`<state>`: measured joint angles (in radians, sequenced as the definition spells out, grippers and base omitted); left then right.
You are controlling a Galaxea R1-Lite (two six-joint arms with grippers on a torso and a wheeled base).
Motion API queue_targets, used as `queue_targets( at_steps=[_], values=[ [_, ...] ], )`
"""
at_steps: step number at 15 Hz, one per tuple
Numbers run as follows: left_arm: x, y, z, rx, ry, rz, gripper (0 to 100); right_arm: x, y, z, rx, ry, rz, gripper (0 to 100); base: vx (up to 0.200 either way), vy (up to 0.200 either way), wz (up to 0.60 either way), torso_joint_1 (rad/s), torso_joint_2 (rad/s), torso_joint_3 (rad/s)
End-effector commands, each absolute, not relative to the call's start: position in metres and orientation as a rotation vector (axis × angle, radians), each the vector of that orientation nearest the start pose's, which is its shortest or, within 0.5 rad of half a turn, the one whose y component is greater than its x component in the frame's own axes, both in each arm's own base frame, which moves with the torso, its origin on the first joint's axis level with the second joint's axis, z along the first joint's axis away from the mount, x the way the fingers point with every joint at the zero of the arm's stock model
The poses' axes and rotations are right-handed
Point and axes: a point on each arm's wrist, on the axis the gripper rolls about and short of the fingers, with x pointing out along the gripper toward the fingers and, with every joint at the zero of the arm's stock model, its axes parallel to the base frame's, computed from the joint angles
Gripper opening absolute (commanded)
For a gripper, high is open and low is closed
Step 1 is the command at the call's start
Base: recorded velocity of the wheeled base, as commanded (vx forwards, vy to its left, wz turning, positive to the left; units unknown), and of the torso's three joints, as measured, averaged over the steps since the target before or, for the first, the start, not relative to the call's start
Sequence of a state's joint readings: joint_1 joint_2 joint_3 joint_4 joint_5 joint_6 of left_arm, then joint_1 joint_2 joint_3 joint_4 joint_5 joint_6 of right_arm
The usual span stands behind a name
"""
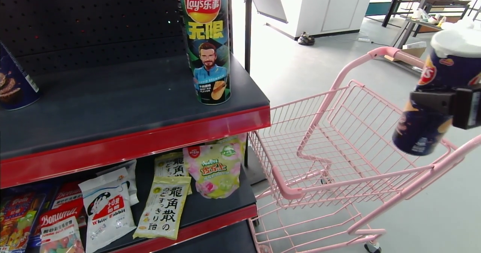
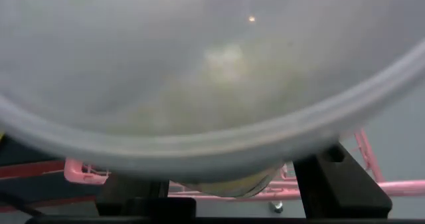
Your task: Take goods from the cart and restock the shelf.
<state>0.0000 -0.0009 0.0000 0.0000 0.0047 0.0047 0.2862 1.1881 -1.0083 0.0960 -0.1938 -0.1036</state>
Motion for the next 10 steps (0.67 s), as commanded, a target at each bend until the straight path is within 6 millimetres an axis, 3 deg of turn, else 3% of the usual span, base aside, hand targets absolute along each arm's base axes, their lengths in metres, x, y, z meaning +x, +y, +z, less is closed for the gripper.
queue_targets(
  at_steps=[1,7,10],
  values=[
    [-0.023,0.000,0.075,0.005,0.000,0.005,100,0.121,0.030,0.307,-0.147,0.160,0.085,0,0.000,0.000,0.00,0.000,0.00,0.000],
    [-0.023,0.000,0.075,0.005,0.000,0.005,100,0.090,0.021,0.268,-0.158,0.204,0.094,0,0.000,0.000,0.00,0.000,0.00,0.000],
    [-0.023,0.000,0.075,0.003,0.000,0.005,100,0.091,0.022,0.272,-0.156,0.195,0.098,0,0.000,0.000,0.00,0.056,-0.26,-0.183]
  ],
)
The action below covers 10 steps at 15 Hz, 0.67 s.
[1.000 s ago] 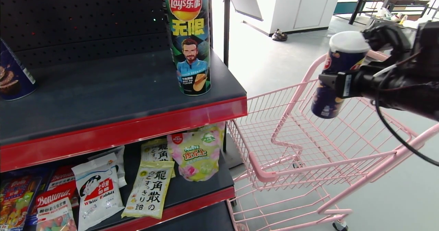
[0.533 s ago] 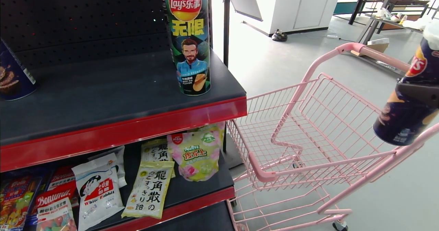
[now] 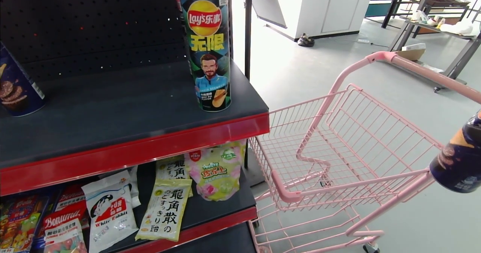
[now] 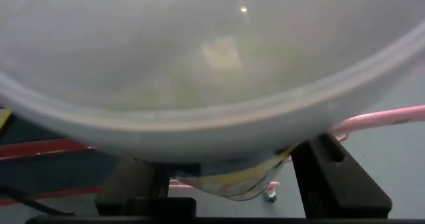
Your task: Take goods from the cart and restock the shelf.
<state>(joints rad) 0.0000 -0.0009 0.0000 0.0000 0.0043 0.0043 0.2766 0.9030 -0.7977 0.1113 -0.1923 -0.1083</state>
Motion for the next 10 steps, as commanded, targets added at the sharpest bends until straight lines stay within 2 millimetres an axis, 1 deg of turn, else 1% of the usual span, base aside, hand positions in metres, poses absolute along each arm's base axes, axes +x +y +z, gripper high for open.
queue_targets(
  at_steps=[1,2,3,5,10],
  values=[
    [-0.0228,0.0001,0.0755,0.005,0.000,0.005,100,0.0913,0.0219,0.2725,-0.161,0.195,0.101,0,0.000,0.000,0.00,0.124,-0.43,-0.310],
    [-0.0228,0.0001,0.0755,0.003,0.000,0.005,100,0.0913,0.0220,0.2725,-0.163,0.195,0.103,0,0.000,0.000,0.00,0.139,-0.49,-0.359],
    [-0.0228,0.0001,0.0755,0.005,0.000,0.005,100,0.0904,0.0241,0.2697,-0.185,0.198,0.149,0,0.000,0.000,0.00,0.134,-0.49,-0.349],
    [-0.0228,0.0001,0.0755,0.005,0.000,0.005,100,0.0917,0.0249,0.2713,-0.188,0.196,0.163,0,0.000,0.000,0.00,0.166,-0.53,-0.366],
    [-0.0228,0.0001,0.0755,0.005,0.000,0.005,100,0.0969,0.0271,0.2711,-0.199,0.208,0.174,0,0.000,0.000,0.00,0.202,-0.58,-0.379]
  ],
)
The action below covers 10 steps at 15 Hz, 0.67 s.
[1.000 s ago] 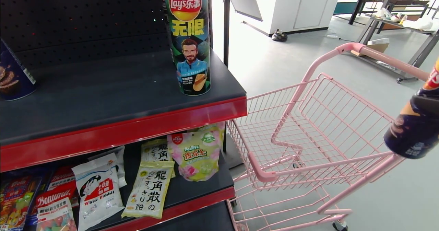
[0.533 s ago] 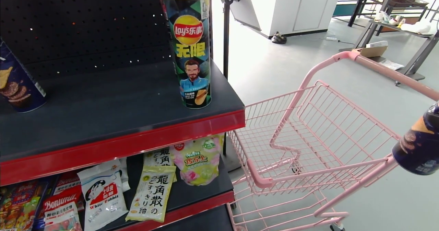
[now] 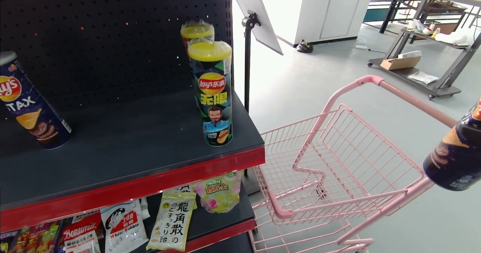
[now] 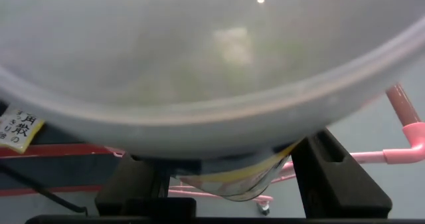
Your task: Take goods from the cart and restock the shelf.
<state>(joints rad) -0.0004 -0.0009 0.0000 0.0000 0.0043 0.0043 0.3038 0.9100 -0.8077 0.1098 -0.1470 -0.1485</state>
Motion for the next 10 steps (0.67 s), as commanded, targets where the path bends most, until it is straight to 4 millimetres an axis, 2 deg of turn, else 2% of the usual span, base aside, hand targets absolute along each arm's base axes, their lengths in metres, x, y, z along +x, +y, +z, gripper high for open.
queue_targets(
  at_steps=[1,5,10],
  values=[
    [-0.0228,0.0001,0.0755,0.003,0.000,0.003,100,0.0977,0.0273,0.2712,-0.199,0.209,0.174,0,0.000,0.000,0.00,0.232,-0.62,-0.383],
    [-0.0228,0.0001,0.0755,0.005,0.000,0.005,100,0.0995,0.0279,0.2686,-0.212,0.221,0.174,0,0.000,0.000,0.00,0.174,-0.44,-0.281],
    [-0.0228,0.0001,0.0755,0.005,0.000,0.005,100,0.0994,0.0276,0.2666,-0.238,0.225,0.176,0,0.000,0.000,0.00,0.025,-0.06,-0.034]
  ],
)
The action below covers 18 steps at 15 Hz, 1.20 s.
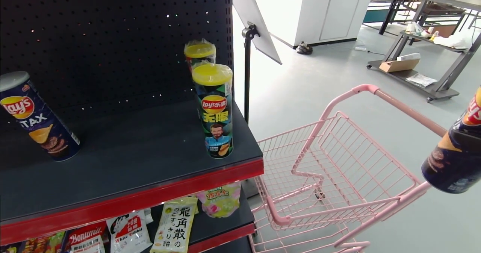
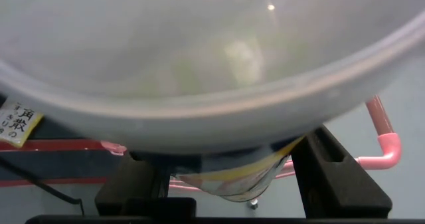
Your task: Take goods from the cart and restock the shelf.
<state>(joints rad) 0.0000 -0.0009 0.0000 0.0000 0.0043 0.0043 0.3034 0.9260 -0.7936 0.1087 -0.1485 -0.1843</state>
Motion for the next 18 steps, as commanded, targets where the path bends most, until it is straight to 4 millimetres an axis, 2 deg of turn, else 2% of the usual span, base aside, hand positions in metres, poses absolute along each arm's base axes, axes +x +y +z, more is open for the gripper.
queue_targets(
  at_steps=[1,7,15,18],
  values=[
    [-0.0228,0.0001,0.0755,0.005,0.000,0.005,100,0.0990,0.0275,0.2663,-0.238,0.225,0.176,0,0.000,0.000,0.60,-0.002,0.00,0.002],
    [-0.0228,0.0001,0.0755,0.003,0.000,0.005,100,0.0994,0.0277,0.2661,-0.238,0.226,0.176,0,0.000,0.000,0.60,0.006,0.00,0.000],
    [-0.0228,0.0001,0.0755,0.003,0.000,0.005,100,0.1022,0.0280,0.2598,-0.184,0.187,0.163,0,0.000,0.000,0.00,0.000,0.00,0.000],
    [-0.0228,0.0001,0.0755,0.005,0.000,0.005,100,0.0992,0.0271,0.2575,-0.172,0.183,0.164,0,-0.200,0.000,0.00,0.005,0.00,-0.004]
  ],
)
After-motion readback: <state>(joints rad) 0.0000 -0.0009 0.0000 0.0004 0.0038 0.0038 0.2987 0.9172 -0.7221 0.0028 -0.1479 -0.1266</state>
